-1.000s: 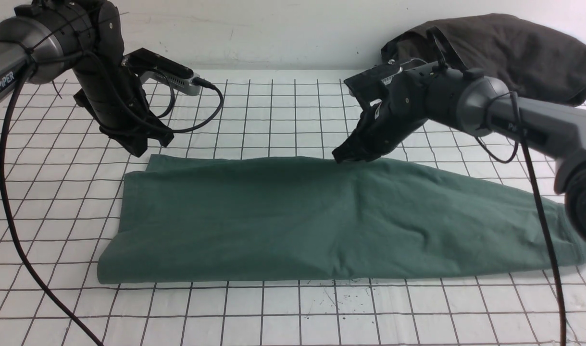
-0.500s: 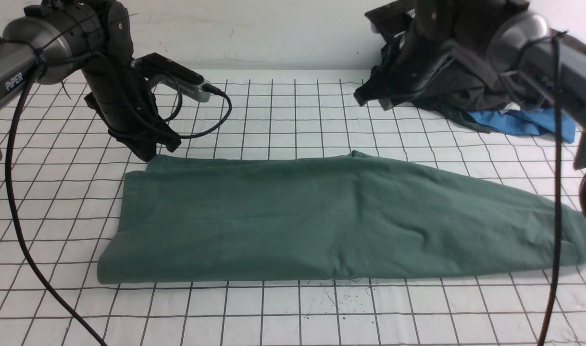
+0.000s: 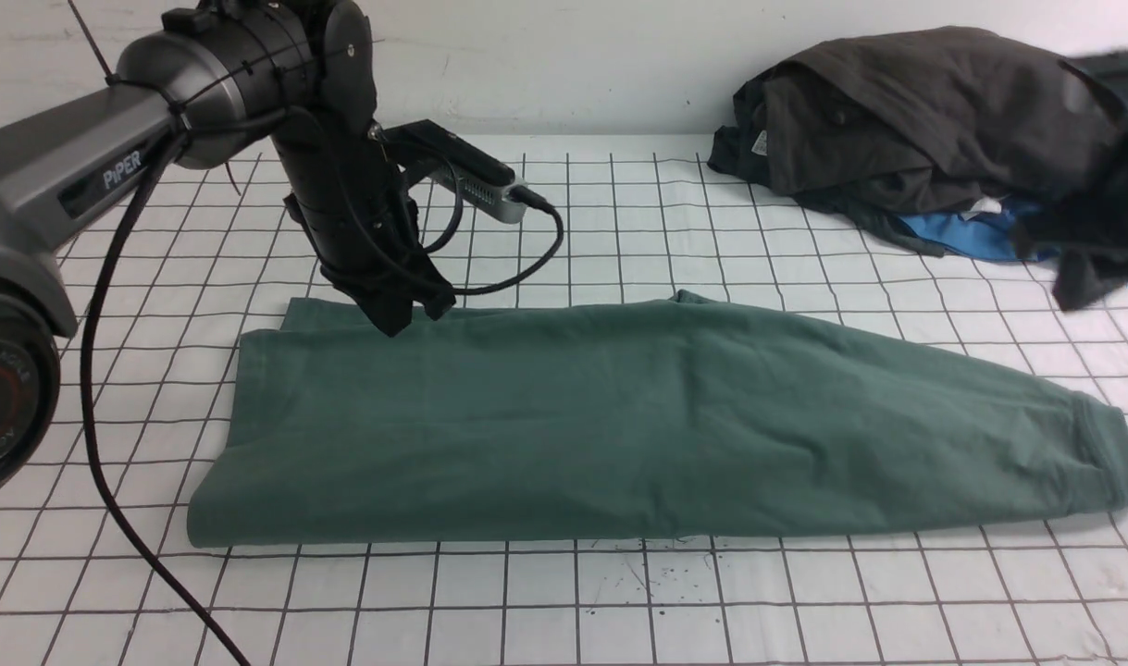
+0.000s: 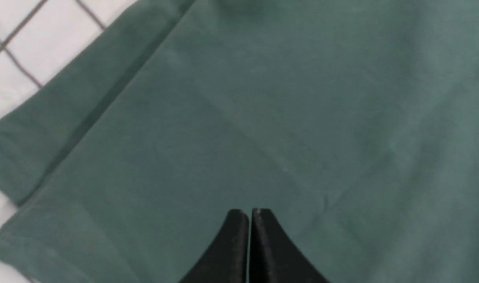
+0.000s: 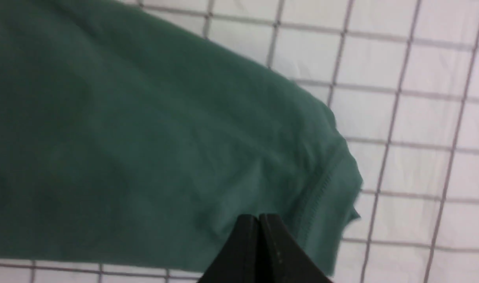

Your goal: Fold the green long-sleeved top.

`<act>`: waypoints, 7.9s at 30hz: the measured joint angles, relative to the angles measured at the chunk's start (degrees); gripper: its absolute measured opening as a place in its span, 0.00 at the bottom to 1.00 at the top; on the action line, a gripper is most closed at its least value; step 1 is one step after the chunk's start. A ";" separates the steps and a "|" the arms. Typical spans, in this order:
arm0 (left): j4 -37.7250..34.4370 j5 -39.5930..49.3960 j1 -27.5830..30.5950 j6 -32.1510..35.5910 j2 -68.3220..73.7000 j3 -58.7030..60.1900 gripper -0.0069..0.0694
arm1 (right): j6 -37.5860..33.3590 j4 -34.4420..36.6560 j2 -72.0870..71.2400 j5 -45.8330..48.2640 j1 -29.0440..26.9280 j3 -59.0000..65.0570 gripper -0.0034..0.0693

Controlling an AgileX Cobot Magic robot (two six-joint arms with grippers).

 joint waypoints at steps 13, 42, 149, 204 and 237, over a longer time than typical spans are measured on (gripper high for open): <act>-2.60 0.02 -0.56 0.43 0.00 0.00 0.08 | -0.52 5.66 5.54 -14.87 -9.58 13.34 0.53; 1.61 0.14 -0.56 0.47 -5.55 0.05 0.08 | 0.27 -0.33 7.70 -15.53 -8.07 9.95 0.09; 9.45 -20.95 -0.56 -25.05 -118.90 81.10 0.08 | 5.64 0.69 -57.98 -32.94 49.93 33.21 0.03; 9.45 -20.91 -0.56 -25.05 -118.90 81.10 0.08 | 11.48 1.08 -102.20 -49.36 1.93 87.02 0.03; 9.45 -20.91 -0.56 -25.05 -118.94 81.27 0.08 | 11.42 0.94 -102.20 -47.98 1.93 86.77 0.03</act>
